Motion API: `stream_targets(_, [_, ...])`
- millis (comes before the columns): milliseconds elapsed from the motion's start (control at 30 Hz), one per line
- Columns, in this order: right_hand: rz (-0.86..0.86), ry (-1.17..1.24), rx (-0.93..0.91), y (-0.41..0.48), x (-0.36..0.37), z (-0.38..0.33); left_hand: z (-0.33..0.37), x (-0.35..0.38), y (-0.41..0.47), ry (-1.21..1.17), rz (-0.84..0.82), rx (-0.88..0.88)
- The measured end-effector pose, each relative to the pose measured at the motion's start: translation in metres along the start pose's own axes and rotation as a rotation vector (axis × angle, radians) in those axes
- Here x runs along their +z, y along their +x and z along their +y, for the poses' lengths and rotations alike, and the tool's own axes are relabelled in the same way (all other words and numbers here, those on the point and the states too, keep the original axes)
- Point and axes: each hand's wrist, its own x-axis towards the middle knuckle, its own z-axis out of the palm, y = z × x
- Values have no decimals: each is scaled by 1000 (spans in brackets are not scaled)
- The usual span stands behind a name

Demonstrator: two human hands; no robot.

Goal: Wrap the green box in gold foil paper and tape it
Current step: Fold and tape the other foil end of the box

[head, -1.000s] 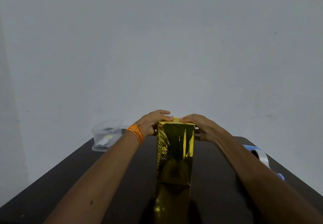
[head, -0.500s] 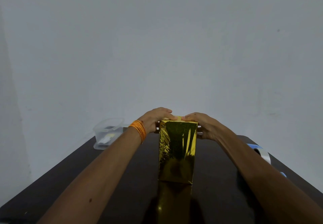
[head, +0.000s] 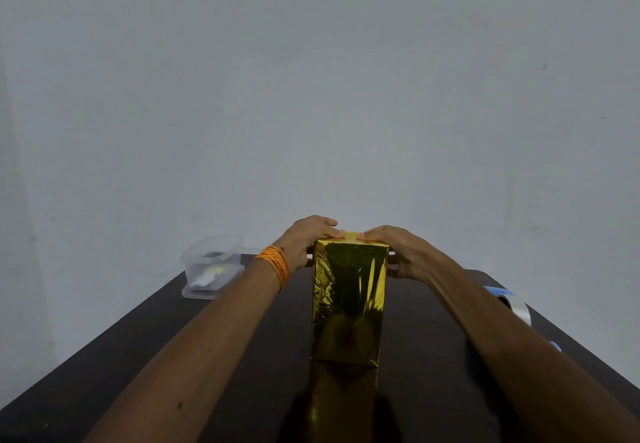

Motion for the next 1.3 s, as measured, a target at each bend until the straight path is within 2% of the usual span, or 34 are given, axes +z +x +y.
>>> stream_targets(167, [1, -15, 2, 3, 1, 0, -3, -3, -1, -48, -12, 8])
stream_targets(367, [0, 3, 0, 4, -1, 3, -25, -10, -3, -108, 25, 149])
stream_targets(533, [2, 76, -81, 2, 3, 9, -47, -17, -8, -179, -23, 212])
stream_targets(733, [-4, 256, -131, -11, -2, 19, -73, -29, -11, -103, -88, 293])
stream_targets(833, [-75, 254, -207, -18, -12, 37, -92, -34, -13, 23, -143, 303])
stream_targets(967, [-262, 165, -249, -30, -26, 73, -112, -36, -20, 94, -158, 291])
stream_targets(1033, [-268, 107, -245, -32, -29, 89, -119, -35, -22, 96, -161, 288])
stream_targets(1233, [-143, 11, -306, -36, -17, 92, -110, -22, -32, 119, -13, 322])
stream_targets(1300, [-96, 29, -317, -38, -7, 86, -102, -16, -33, 115, 50, 276])
